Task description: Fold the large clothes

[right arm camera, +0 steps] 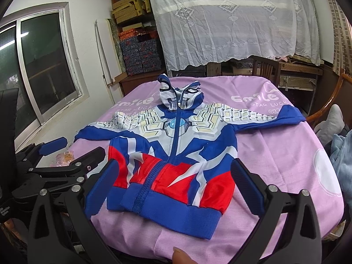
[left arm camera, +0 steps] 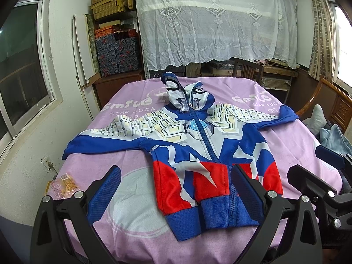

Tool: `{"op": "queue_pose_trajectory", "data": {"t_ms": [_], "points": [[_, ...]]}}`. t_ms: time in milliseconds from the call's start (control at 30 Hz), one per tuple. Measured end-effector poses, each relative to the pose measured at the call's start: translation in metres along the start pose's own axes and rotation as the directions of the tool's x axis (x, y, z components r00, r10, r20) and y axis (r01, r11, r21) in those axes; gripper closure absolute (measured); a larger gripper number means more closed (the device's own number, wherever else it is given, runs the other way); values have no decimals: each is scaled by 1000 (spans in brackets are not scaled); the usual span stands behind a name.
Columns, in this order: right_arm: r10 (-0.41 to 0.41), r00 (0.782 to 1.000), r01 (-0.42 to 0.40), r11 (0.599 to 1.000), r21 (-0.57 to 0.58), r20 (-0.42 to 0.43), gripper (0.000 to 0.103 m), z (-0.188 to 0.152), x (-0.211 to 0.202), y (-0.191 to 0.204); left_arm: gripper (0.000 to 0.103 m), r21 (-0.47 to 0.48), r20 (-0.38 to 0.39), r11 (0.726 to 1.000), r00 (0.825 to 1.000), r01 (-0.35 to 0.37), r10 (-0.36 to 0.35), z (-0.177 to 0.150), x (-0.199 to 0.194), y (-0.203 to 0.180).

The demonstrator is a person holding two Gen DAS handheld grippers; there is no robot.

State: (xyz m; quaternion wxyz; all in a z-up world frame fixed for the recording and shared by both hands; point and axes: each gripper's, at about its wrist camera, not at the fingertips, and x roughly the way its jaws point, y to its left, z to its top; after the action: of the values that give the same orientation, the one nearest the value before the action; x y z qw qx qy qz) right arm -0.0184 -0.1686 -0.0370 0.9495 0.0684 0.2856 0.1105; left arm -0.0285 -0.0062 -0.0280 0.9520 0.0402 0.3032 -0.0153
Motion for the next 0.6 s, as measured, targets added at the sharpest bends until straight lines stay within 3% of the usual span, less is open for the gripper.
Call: {"op": "queue_pose_trajectory", "data": {"t_ms": [600], "points": [[0, 1000, 0, 1000, 1, -2, 4, 3, -4, -4, 3, 4, -5, 1000, 1000, 2, -2, -10, 4, -4]]}}
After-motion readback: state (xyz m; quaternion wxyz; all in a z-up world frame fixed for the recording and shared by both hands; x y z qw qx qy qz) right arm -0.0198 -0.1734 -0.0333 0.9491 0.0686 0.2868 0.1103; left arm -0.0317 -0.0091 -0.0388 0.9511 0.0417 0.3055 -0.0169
